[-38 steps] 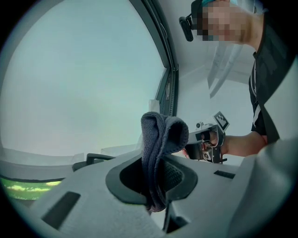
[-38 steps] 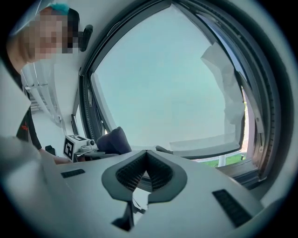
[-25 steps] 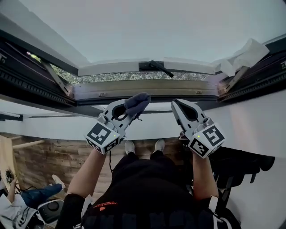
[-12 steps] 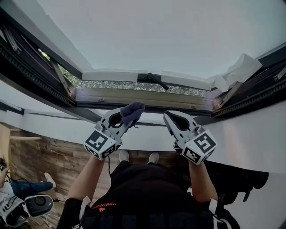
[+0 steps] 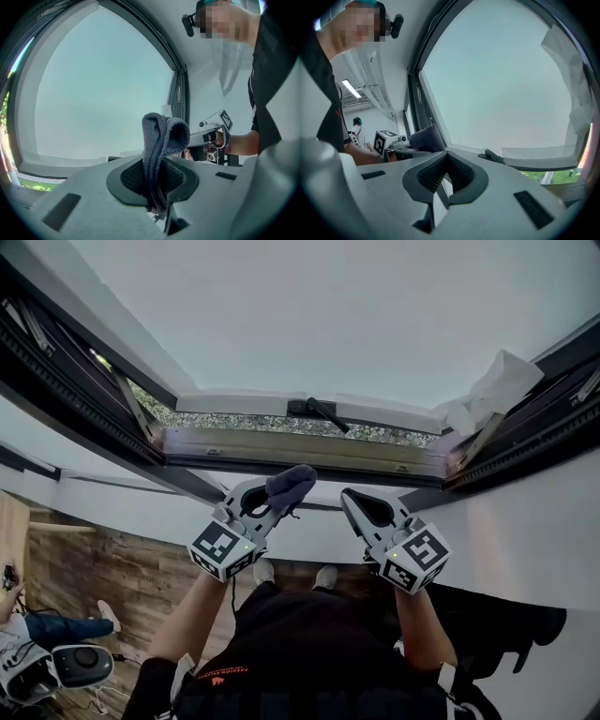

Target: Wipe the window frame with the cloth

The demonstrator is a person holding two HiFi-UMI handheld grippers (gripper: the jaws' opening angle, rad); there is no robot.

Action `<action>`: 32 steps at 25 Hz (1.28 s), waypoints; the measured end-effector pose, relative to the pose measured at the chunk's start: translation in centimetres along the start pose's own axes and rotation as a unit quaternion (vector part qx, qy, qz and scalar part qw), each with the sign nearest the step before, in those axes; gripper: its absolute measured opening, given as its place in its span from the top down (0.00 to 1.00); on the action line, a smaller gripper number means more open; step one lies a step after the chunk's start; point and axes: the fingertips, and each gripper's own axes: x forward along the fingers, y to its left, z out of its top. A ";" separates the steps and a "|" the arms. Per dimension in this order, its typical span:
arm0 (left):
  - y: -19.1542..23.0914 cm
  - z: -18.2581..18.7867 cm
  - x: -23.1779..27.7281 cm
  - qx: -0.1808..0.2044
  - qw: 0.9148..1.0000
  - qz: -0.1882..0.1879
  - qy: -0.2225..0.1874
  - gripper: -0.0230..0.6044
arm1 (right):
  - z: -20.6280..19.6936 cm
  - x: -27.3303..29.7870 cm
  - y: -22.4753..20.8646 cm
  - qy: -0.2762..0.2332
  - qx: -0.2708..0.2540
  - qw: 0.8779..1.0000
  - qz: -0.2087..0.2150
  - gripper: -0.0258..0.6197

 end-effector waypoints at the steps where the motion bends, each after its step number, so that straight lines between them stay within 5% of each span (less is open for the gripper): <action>1: 0.0 0.0 -0.1 -0.003 1.000 0.000 0.000 0.87 | -0.1 0.0 0.1 0.000 0.001 1.000 -0.001 0.96; 32: 2.1 0.7 -2.3 -0.010 1.000 -0.013 -0.011 0.87 | -0.2 2.7 1.5 -0.002 0.013 1.000 -0.025 0.96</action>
